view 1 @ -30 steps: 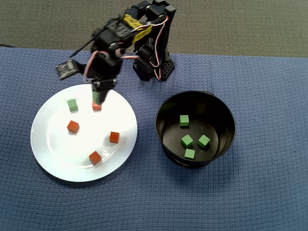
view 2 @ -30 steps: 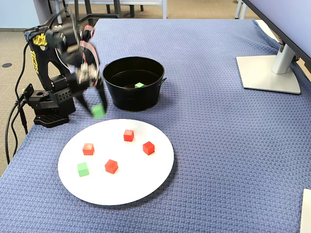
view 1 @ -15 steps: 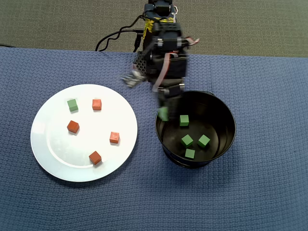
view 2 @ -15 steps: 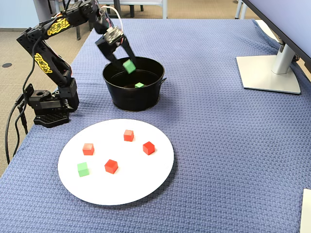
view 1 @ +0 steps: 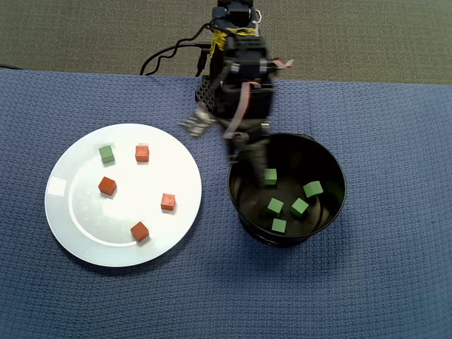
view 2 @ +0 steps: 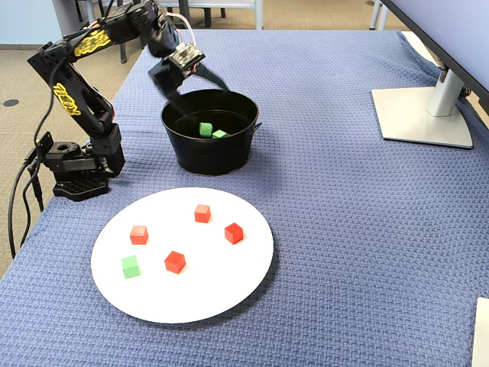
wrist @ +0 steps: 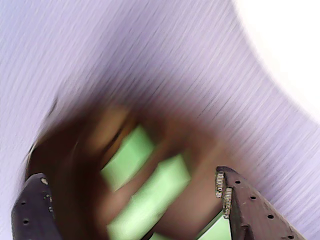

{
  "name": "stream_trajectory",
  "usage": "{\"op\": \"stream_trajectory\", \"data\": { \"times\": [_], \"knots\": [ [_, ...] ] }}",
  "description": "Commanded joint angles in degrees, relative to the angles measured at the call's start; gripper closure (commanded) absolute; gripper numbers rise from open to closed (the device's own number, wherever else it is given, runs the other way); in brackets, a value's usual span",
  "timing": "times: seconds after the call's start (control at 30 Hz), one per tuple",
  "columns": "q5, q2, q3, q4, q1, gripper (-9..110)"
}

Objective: Pick up the green cubes from the white plate and place them in the black recipient

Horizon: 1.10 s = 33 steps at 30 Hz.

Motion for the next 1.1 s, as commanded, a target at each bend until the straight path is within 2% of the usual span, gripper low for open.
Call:
{"op": "stream_trajectory", "data": {
  "times": [0.0, 0.13, 0.2, 0.37, 0.53, 0.8, 1.07],
  "knots": [
    [-23.73, 1.32, -0.79, -5.45, 19.6, 65],
    [-41.84, 0.0, 8.96, -20.3, 34.63, 67],
    [-47.81, -2.29, 12.57, -26.98, 40.17, 68],
    [-52.65, -9.84, 16.61, -37.53, 47.72, 68],
    [-52.29, -15.64, 14.59, -35.95, 51.68, 70],
    [-41.57, -23.82, 1.93, -19.16, 53.88, 71],
    [-44.38, -26.1, -2.55, -12.57, 56.95, 72]
  ]
}}
